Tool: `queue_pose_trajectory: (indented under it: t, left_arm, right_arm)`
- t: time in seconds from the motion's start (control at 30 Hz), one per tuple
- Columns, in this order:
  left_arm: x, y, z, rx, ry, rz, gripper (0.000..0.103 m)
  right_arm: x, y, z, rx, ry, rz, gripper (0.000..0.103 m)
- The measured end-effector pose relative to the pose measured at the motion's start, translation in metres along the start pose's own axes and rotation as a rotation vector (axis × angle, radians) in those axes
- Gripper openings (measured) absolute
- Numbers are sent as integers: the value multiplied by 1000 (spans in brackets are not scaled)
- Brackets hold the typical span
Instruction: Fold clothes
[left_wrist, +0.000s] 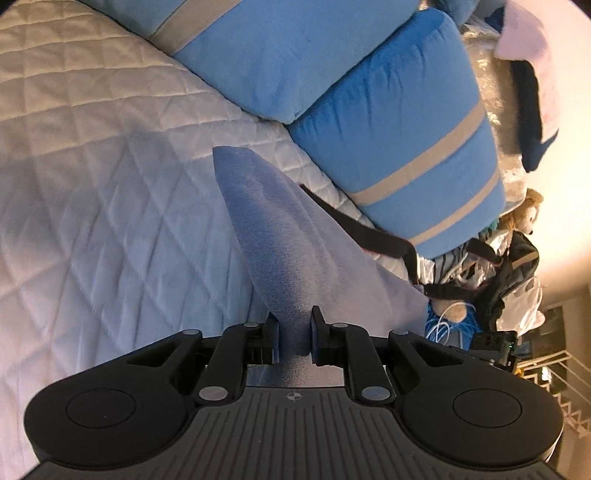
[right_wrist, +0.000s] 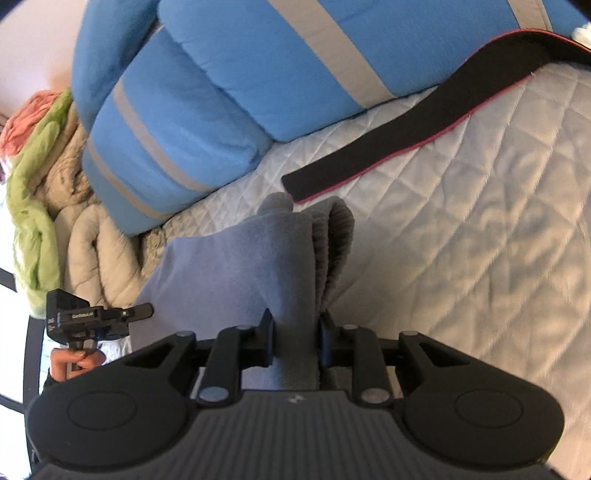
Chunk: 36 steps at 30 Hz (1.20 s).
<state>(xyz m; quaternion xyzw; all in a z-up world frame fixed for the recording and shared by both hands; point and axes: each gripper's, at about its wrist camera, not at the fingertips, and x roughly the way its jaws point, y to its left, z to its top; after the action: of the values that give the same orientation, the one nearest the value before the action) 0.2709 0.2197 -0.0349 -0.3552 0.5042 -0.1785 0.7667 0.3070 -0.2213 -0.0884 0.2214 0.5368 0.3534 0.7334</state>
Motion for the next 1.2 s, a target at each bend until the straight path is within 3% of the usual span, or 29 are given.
queue_pose_trajectory:
  t: [0.27,0.37,0.43,0.47,0.5,0.57,0.67,1.1,1.13,1.17,1.2]
  left_arm:
    - [35,18,38,-28,23,18,14]
    - [47,27,49,-47,28,30,20]
    - [53,36,46,-80,13,42,30]
    - [53,40,43,-93,2,34,41]
    - [53,44,39,-107,-9,25,54]
    - [52,51,32,-117,-21,22,64]
    - [46,62,18,-131,-26,6,64]
    - [40,72,-39,-177,-10,-97,61]
    - [40,72,-41,-187,-17,-89,56]
    - [41,72,-42,-196,-18,-78,34]
    - [42,72,-43,-206,-12,-64,21]
  right_arm:
    - [28,-21,29,53,-6,13,24]
    - [41,-33,31,75,4,-6,26]
    - [46,-42,30,106,2,-27,36]
    - [47,-47,30,125,-1,-35,43]
    - [46,-51,29,130,-4,-31,62]
    - [41,-56,24,129,-14,-8,78]
    - [34,-62,14,136,-7,26,83]
    - [24,-50,-36,126,42,22,82]
    - [24,-50,-37,134,36,16,81]
    - [24,-49,-38,142,29,9,67]
    - [24,-48,-39,150,23,2,55]
